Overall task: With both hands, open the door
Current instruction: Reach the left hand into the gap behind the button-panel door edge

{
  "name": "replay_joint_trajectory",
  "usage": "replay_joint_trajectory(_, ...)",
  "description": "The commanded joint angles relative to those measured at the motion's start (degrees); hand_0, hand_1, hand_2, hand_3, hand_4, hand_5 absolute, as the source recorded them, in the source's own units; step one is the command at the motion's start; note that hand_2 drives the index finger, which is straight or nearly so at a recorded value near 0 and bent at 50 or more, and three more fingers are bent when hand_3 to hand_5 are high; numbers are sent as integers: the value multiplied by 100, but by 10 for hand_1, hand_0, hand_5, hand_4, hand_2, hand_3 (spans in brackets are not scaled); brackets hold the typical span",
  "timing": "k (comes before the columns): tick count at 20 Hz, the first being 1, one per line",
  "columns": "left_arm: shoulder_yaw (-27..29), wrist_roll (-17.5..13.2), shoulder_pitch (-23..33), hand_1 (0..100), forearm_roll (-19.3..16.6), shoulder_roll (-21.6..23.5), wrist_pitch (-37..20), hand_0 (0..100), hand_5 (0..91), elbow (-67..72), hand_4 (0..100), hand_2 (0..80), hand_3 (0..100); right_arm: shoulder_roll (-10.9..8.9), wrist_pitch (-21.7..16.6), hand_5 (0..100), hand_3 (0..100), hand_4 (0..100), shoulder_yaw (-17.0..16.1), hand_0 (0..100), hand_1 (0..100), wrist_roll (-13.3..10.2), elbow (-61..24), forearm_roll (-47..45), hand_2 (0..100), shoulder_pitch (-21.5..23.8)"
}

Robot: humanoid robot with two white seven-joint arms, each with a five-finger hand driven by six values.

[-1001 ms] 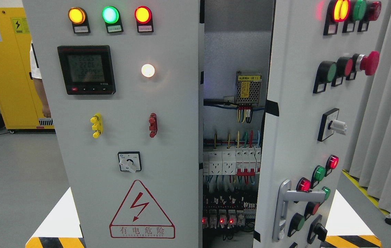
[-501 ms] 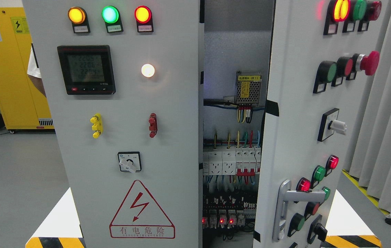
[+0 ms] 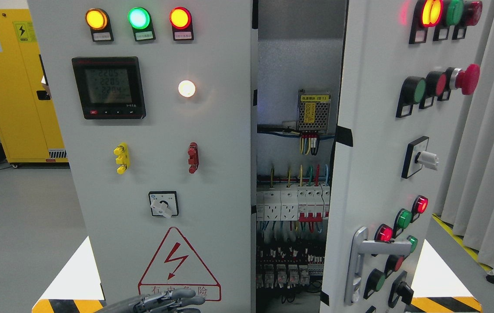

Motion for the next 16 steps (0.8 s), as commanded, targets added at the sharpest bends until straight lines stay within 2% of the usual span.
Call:
replay_joint_trajectory(1,-40,170,-992,556,346,-253,357,120,0,-181,0,0,0,-52,5,0,0,0,-5,0,500,-1,7,0,40,-158)
replay_joint_trajectory(3,-49,354,-1299,556,355,-454,445,120,0,-120,0,0,0,-61,5,0,0,0,-14,0,500,-1,-1,0,40,-149)
replay_joint_trajectory(6,-49,408,-1800,556,302,-797,699,120,0,38,0,0,0,-61,5,0,0,0,-14,0,500,-1,-1,0,40,-149)
replay_joint_trajectory(10,-49,794,-1995,556,293,-1044,885,120,0,56,0,0,0,-70,5,0,0,0,-14,0,500,-1,-1,0,40,-158)
replay_joint_trajectory(14,-128,795,-2214,556,293,-1334,894,120,0,65,0,0,0,-61,5,0,0,0,-14,0,500,-1,-1,0,40,-149)
replay_joint_trajectory(16,-268,795,-2538,556,311,-1378,1033,120,0,161,0,0,0,-70,5,0,0,0,-14,0,500,-1,-1,0,40,-149)
